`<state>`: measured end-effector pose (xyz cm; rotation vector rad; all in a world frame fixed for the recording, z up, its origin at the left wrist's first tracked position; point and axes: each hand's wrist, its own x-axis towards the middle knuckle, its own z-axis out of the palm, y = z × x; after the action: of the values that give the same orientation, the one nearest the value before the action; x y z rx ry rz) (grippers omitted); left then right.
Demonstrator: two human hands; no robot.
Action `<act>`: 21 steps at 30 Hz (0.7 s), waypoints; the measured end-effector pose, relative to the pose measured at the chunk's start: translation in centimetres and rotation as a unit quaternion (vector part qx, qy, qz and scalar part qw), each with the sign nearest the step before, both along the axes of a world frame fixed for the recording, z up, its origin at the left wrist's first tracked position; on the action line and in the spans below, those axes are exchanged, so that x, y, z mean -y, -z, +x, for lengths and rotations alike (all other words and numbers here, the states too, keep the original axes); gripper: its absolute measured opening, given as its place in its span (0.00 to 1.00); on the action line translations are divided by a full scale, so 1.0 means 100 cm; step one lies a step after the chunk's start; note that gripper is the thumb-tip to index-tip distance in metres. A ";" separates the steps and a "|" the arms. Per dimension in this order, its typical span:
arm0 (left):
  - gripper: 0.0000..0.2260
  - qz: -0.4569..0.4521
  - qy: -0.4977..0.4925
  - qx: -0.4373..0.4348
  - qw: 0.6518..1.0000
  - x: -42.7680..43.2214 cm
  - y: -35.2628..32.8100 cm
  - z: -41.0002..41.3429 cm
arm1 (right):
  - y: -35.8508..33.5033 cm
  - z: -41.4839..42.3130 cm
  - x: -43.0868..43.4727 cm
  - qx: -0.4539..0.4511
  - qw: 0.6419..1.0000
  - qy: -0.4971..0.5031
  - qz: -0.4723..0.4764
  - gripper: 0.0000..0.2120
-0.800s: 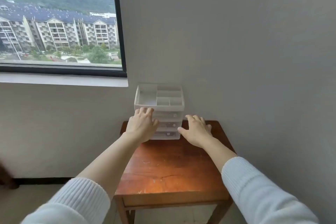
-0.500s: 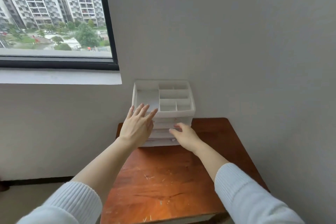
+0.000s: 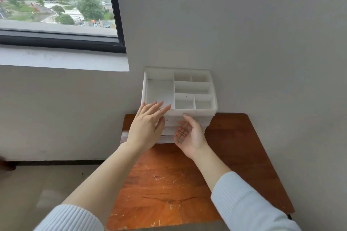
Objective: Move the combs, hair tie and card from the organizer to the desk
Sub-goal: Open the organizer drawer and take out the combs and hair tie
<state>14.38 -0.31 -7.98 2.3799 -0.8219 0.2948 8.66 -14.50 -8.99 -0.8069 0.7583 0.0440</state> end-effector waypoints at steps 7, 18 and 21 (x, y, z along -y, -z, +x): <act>0.17 -0.020 0.004 -0.049 0.999 -0.001 -0.004 0.004 | -0.001 -0.040 0.000 -0.079 0.996 -0.033 -0.029 0.23; 0.23 0.069 0.022 -0.041 0.997 -0.003 -0.007 -0.001 | -0.016 -0.088 0.004 -0.117 0.983 -0.132 -0.058 0.22; 0.22 0.077 0.028 0.018 0.996 -0.009 -0.011 -0.014 | -0.033 -0.093 0.016 -0.105 0.947 -0.264 -0.150 0.20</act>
<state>12.94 0.61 -6.93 2.4956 -0.9587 0.2590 -0.59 -16.07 -5.71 -1.2959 0.7388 0.5119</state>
